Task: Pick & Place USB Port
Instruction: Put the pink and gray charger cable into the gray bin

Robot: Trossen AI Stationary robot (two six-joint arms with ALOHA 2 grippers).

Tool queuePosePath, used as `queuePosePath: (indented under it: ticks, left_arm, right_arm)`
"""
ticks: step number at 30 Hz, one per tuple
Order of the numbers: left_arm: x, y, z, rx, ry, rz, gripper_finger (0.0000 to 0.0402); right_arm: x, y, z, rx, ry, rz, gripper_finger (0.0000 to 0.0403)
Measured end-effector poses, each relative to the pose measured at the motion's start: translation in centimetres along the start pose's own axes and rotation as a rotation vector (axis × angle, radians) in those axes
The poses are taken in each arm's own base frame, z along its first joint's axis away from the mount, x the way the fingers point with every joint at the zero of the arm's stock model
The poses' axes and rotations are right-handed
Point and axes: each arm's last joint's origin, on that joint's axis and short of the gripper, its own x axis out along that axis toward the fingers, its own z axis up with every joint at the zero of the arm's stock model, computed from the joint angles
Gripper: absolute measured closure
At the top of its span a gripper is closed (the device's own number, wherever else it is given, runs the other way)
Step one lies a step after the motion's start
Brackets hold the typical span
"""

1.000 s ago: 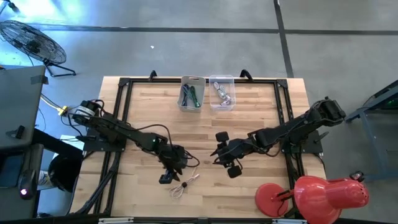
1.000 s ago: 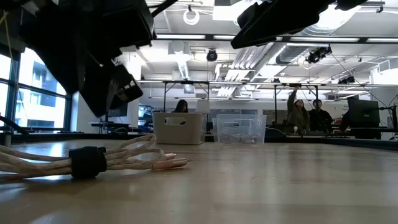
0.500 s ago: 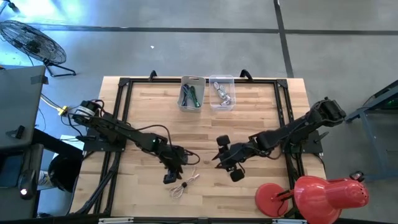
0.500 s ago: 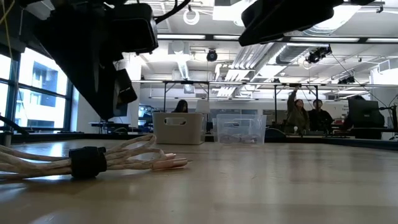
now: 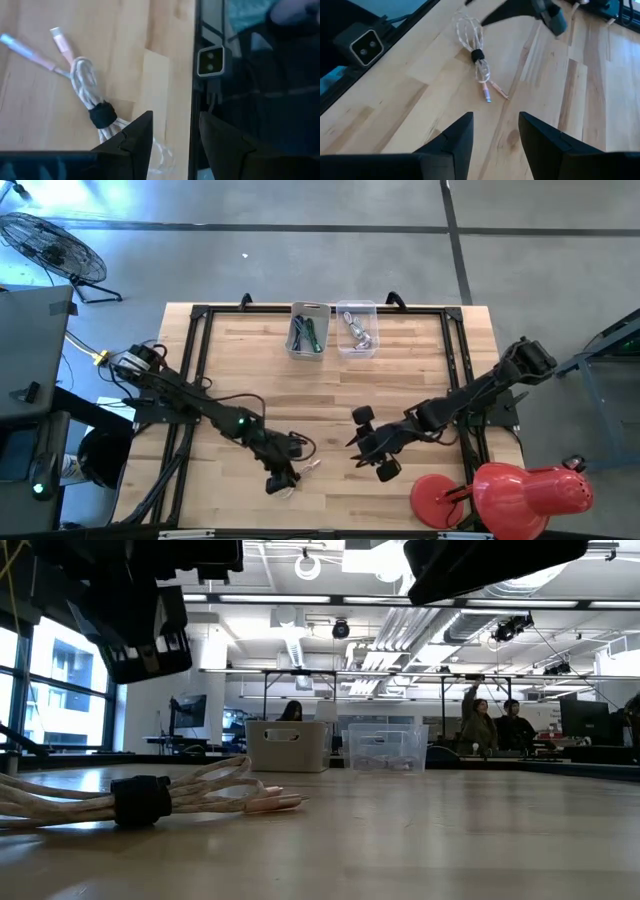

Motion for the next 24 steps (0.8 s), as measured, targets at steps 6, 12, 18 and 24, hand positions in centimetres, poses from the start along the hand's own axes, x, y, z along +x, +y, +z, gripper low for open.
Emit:
queuePosePath:
  ticks: [6, 12, 18, 24]
  left_arm:
    - [-0.1, 0.2, -0.8, -0.163, 0.014, 0.171, 0.0243]
    - [-0.3, 0.6, -0.9, -0.283, -0.020, 0.245, 0.0243]
    - [-0.2, 0.3, -1.1, -0.284, -0.045, 0.258, 0.0275]
    - [0.0, -0.5, -0.7, -0.256, -0.093, 0.178, 0.0304]
  right_arm:
    - [-0.1, 0.9, 0.1, -0.016, -0.005, 0.021, 0.0254]
    - [-0.3, 1.6, 0.1, -0.022, -0.008, 0.038, 0.0254]
    - [-0.4, 2.1, -0.1, -0.025, 0.015, 0.014, 0.0254]
    - [-0.4, 2.3, -0.2, -0.016, 0.032, -0.002, 0.0254]
